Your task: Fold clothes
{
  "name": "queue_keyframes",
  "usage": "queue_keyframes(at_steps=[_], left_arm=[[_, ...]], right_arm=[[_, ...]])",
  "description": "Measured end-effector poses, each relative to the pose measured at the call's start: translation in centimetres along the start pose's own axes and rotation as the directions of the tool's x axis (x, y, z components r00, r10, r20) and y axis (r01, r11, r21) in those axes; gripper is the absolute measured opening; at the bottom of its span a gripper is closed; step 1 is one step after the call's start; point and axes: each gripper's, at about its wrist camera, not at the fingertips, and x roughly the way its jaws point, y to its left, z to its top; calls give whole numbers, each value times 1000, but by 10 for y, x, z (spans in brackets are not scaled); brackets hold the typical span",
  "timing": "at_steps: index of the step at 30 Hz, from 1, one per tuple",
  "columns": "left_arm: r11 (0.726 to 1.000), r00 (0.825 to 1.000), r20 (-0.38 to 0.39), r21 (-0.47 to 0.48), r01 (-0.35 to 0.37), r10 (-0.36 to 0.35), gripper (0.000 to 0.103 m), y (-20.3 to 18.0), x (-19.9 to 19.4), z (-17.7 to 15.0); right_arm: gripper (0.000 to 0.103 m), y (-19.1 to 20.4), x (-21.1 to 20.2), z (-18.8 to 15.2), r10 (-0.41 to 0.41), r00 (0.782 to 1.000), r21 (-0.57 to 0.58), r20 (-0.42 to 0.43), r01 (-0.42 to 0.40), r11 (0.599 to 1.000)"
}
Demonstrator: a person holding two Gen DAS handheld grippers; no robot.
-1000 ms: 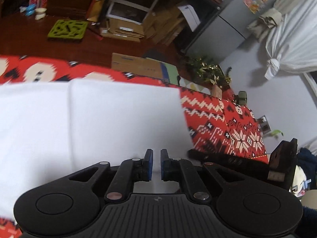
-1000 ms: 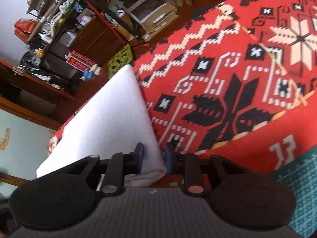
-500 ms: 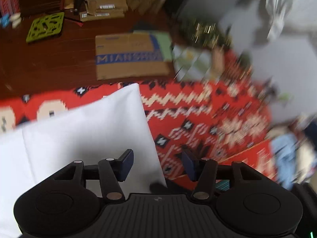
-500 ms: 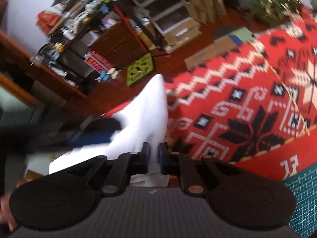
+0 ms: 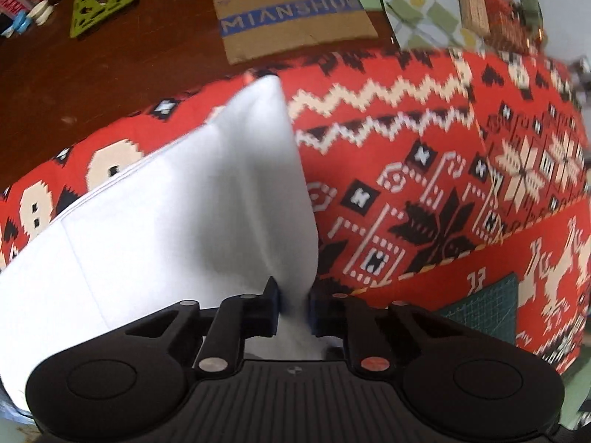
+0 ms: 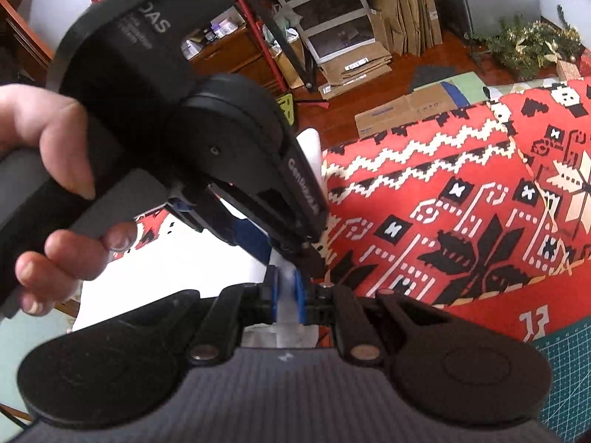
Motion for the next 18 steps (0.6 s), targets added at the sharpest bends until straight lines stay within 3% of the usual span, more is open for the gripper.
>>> queue_keyframes(at_steps=[5,11,18], left_arm=[[981,985,115,-133,141,-126,14,50,-46,-25],[896,921,286,-279,345,-265,13,150,-107,-94],[816,872,420,-392,426,-253,12,286,-118,-187]], right_arm=[[16,-10,-26,6,23,999,49,31,-24,999],[18,-15,-55,23,20,997,107,80,-28,994],[18,39,-33,33,33,998,77,53,-37,996]])
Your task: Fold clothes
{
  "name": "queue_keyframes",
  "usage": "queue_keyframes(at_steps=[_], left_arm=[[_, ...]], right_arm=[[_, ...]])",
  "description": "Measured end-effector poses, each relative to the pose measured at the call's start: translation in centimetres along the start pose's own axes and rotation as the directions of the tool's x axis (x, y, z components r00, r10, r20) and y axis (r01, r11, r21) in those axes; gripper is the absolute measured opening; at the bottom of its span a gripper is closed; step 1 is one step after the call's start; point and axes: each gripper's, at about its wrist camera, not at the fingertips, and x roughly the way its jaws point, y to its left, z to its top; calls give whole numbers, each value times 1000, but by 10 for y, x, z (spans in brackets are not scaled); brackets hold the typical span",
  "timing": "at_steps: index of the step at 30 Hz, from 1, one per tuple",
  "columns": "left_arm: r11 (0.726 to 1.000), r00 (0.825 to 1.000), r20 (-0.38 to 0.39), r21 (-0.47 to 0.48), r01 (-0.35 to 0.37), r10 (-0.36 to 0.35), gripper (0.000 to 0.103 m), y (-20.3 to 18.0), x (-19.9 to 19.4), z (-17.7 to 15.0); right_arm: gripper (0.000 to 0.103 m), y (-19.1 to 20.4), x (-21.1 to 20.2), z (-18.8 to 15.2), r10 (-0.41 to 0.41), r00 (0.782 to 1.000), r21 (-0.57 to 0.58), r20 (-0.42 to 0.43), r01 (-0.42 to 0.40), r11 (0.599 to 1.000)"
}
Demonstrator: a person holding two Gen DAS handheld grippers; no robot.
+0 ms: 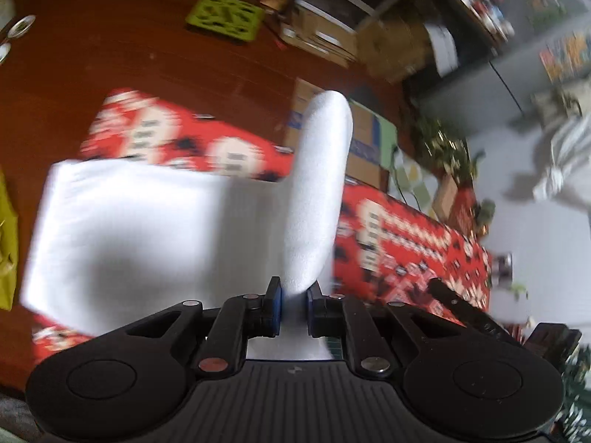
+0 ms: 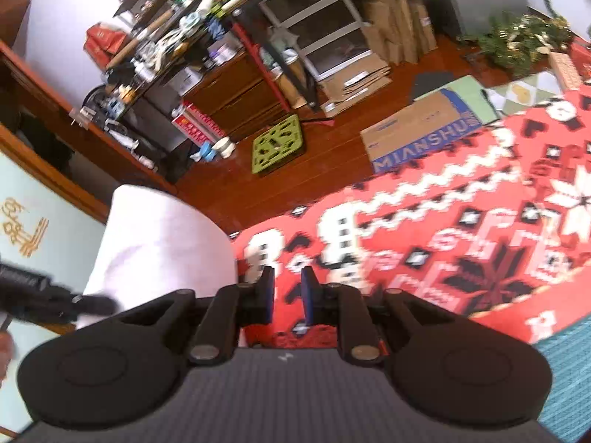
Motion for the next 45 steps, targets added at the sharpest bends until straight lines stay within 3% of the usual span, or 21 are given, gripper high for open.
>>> queue_keyframes(at_steps=[4,8,12,14,16,18,21,23,26,29,33,37,40,43,45], left_arm=[[997,998,52,-74,22,-18,11,90,-7,-4],[987,991,125,-150,59,-40,11,174,16,-14],[958,984,126,-242,151,-123,12,220,45,-24],[964,985,123,-225,145,-119,23,222,50,-24],[970,983,135,-192,152,-127,25,223,51,-22],[973,977,170,-167,159,-130,11,219,45,-22],[978,963,227,-115,173,-144,10,214,29,-24],[982,964,231,-100,159,-132,10,215,24,-27],[977,976,191,-162,139,-107,12,244,36,-32],[960,975,171,-217,179,-144,19,263,43,-31],[986,978,190,-123,109,-85,19,250,18,-30],[996,984,155,10,83,-84,19,230,4,-36],[993,996,75,105,47,-55,22,213,17,-44],[976,997,56,208,-57,46,9,208,29,-59],[984,997,65,170,-62,52,8,215,23,-61]], right_arm=[[18,56,29,-10,33,998,-63,-53,-36,997],[18,111,71,-28,61,990,-133,-129,-78,988],[19,157,117,-56,70,976,-198,-209,-112,974],[20,170,139,-68,54,970,-210,-237,-106,972],[21,179,152,-75,35,967,-224,-250,-93,970],[22,184,163,-78,22,966,-234,-257,-85,969],[22,191,172,-77,-10,969,-260,-247,-57,964],[23,195,175,-73,-19,970,-264,-241,-46,963],[24,199,180,-69,-24,971,-281,-236,-45,959],[24,200,188,-67,-40,971,-287,-236,-31,957],[27,195,200,-71,-84,967,-305,-239,7,952],[26,198,185,-77,-44,970,-320,-238,-35,947],[20,205,175,-96,-31,952,-367,-305,-87,926],[20,205,169,-118,-69,929,-414,-364,-94,906],[19,197,166,-131,-117,914,-436,-389,-71,897]])
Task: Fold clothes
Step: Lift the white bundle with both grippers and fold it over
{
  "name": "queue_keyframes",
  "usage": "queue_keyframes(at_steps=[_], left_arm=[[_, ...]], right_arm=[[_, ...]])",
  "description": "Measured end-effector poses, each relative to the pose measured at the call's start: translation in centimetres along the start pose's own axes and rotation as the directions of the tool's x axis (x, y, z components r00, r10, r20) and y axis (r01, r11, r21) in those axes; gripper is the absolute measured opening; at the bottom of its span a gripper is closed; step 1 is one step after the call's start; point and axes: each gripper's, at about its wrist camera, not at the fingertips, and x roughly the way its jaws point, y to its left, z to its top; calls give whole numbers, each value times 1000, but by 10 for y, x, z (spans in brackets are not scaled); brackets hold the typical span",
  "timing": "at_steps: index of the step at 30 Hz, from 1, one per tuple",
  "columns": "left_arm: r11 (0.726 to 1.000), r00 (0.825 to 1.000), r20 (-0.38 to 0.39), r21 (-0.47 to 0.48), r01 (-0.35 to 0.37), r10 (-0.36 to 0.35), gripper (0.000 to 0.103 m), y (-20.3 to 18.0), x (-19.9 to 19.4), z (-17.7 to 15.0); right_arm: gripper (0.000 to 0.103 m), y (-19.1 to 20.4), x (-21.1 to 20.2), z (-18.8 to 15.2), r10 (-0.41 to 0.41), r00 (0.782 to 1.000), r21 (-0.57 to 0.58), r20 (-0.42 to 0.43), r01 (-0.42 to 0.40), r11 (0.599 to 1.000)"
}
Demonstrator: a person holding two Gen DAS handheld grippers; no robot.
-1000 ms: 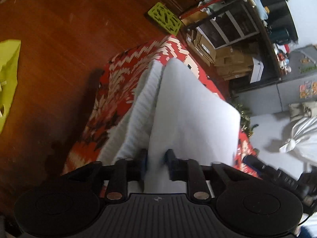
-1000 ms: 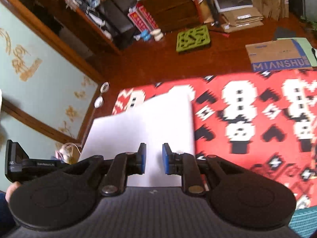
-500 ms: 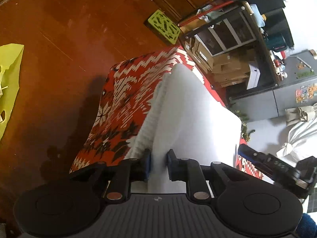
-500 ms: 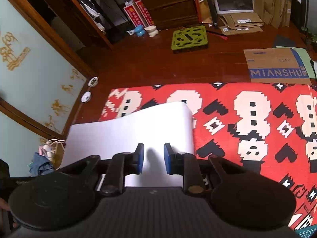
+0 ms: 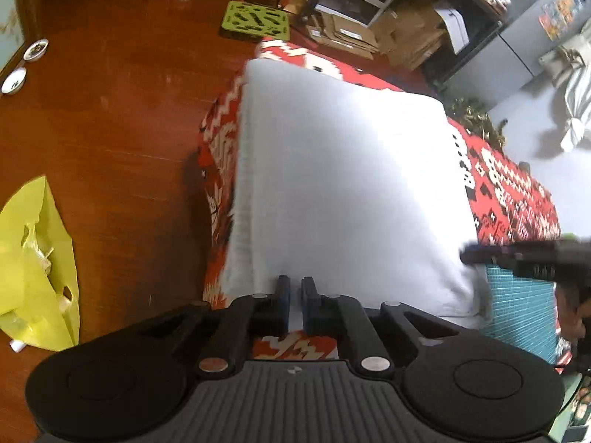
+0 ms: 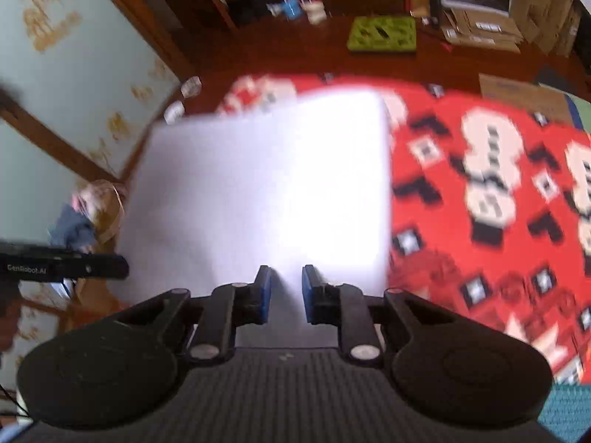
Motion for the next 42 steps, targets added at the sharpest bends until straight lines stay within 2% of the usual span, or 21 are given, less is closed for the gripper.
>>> queue_keyframes(at_steps=[3,5,6,8,10,13,15,16,17,18,20,21,23,26,28,30,33,37,38,40,42], left_arm=[[993,1000,28,-117,18,-15,10,9,-16,-5],[972,996,52,-219,88,-78,15,8,-22,-17],[955,992,67,-268,123,-109,18,7,-25,-22],[912,981,100,-362,193,-167,37,5,-31,-34],[869,976,104,-445,218,-192,38,-1,-15,-44],[831,980,98,-520,198,-172,38,-9,8,-51],[803,985,97,-569,175,-146,35,-13,21,-56],[774,981,109,-604,192,-159,30,-11,25,-58],[759,982,112,-622,190,-153,15,-10,27,-59],[745,982,116,-640,188,-148,4,-10,29,-61],[753,980,139,-628,197,-141,3,-10,23,-62],[776,980,144,-599,196,-137,3,-13,17,-62],[806,980,142,-559,196,-139,3,-12,9,-63],[825,985,112,-538,174,-134,3,-6,7,-68],[809,982,95,-556,187,-162,4,1,7,-70],[830,986,84,-534,164,-141,10,2,0,-71],[846,989,70,-513,144,-126,10,2,-8,-73],[831,986,118,-530,166,-122,11,0,-16,-71],[831,985,135,-531,165,-109,16,-1,-19,-68],[835,982,170,-526,158,-79,26,-2,-25,-61],[864,979,197,-483,142,-51,28,-4,-31,-53]], right_arm=[[18,-14,-7,-21,-37,998,24,-40,38,999],[18,-24,-18,-33,-39,998,65,-49,42,997],[19,-27,-25,-39,-31,999,88,-44,35,995],[19,-32,-39,-49,-16,999,134,-35,20,991],[21,-30,-46,-59,-1,999,148,-36,7,989],[21,-20,-46,-73,10,999,140,-46,-3,990],[22,-18,-44,-81,4,999,164,-40,3,986],[23,-18,-43,-83,-19,999,170,-39,26,985],[23,-17,-40,-84,-39,999,160,-37,45,986],[24,-15,-38,-85,-59,998,150,-35,64,987],[25,-12,-34,-86,-81,996,121,-26,83,989],[11,-10,-33,-87,-86,996,106,-18,87,991],[8,-7,-34,-90,-104,995,66,-6,104,992],[4,-6,-35,-99,-110,994,36,-11,110,993],[0,-10,-31,-107,-113,993,40,-36,115,993],[0,-17,-31,-115,-122,991,73,-58,126,989],[0,-21,-51,-114,-77,997,120,12,75,990],[1,-9,-56,-89,-22,995,80,97,14,997],[2,-6,-57,-82,-7,993,69,118,-1,998],[2,1,-44,-76,-9,996,37,93,5,999],[2,1,-29,-82,-11,999,42,41,10,999]])
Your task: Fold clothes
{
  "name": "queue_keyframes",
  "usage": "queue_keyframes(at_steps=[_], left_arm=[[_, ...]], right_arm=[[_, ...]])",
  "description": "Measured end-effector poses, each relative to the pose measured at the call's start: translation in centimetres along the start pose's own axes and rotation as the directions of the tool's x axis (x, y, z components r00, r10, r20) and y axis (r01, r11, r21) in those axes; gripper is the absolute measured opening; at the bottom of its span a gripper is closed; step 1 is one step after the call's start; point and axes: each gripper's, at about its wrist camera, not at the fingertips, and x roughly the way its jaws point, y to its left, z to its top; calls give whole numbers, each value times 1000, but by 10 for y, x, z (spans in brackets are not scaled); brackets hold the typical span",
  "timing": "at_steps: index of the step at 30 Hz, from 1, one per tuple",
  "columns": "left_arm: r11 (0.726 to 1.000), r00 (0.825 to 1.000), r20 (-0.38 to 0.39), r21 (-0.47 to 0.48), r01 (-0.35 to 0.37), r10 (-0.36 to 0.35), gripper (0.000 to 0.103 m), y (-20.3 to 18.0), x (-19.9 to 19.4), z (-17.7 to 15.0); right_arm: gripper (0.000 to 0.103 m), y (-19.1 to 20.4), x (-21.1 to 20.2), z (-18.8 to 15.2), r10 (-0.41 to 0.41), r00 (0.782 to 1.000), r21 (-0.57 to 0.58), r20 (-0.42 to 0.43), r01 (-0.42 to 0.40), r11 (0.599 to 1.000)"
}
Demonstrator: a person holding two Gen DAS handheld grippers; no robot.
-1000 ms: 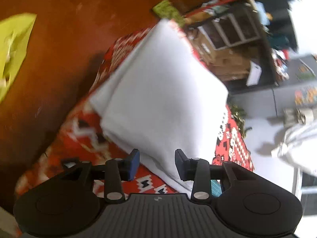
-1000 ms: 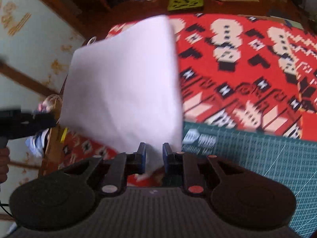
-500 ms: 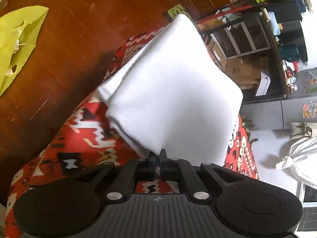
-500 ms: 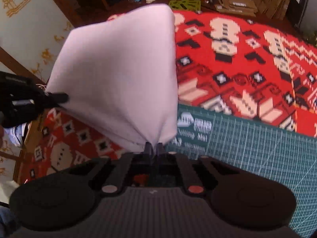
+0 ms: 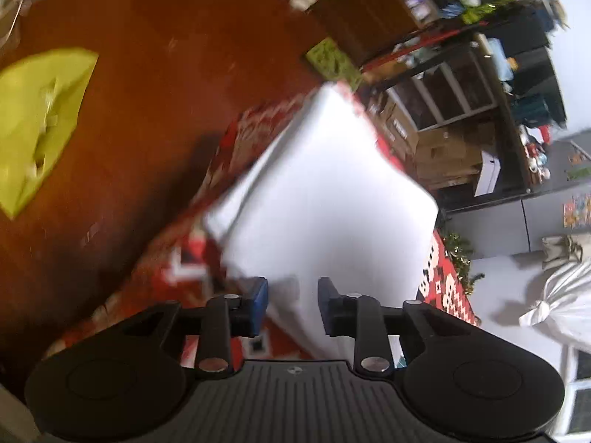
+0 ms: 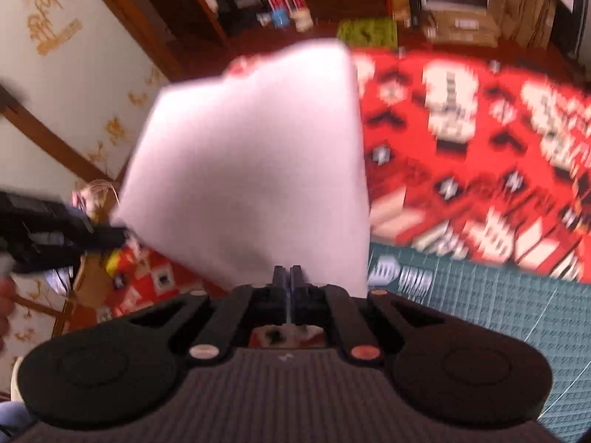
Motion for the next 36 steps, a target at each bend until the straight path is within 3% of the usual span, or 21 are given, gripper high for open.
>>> queue_keyframes(at_steps=[6,8,12,13,14,18,20,24,28,31,34,36], left_arm=[[967,984,59,182,-177,169,27,-1,2,9],[966,986,55,197,-168,160,34,4,4,10],[977,993,-19,185,-107,113,32,13,19,16],[979,994,-29,179,-100,107,19,12,22,17],[980,994,-38,174,-92,100,14,12,26,19],[933,995,38,345,-102,95,12,-21,5,20],[916,994,75,387,-104,81,12,-27,-2,22],[945,992,11,303,-123,125,14,6,22,25],[976,992,38,182,-124,119,34,25,11,25],[972,983,119,170,-162,142,37,19,-10,34],[967,988,129,230,-111,83,59,6,-7,51],[949,990,116,297,-106,75,62,-6,7,62]], right_arm=[[2,-1,-2,-19,-2,996,-8,-85,1,1000],[3,1,-9,-17,-5,997,-15,-81,3,1000],[7,3,-17,2,-12,999,-27,-31,11,1000],[7,2,-17,9,-16,1000,-24,-15,15,1000],[7,1,-18,16,-20,1000,-22,2,20,1000],[7,-2,-15,45,-32,998,-9,60,33,999],[7,-2,-14,58,-41,995,-16,90,42,999],[7,-7,-11,73,-47,992,2,119,47,999],[11,-17,5,82,-59,990,43,125,54,998],[23,-27,13,88,-45,989,60,138,37,998],[38,-34,15,97,-15,986,64,165,4,998],[49,-39,18,103,3,984,84,176,-18,996]])
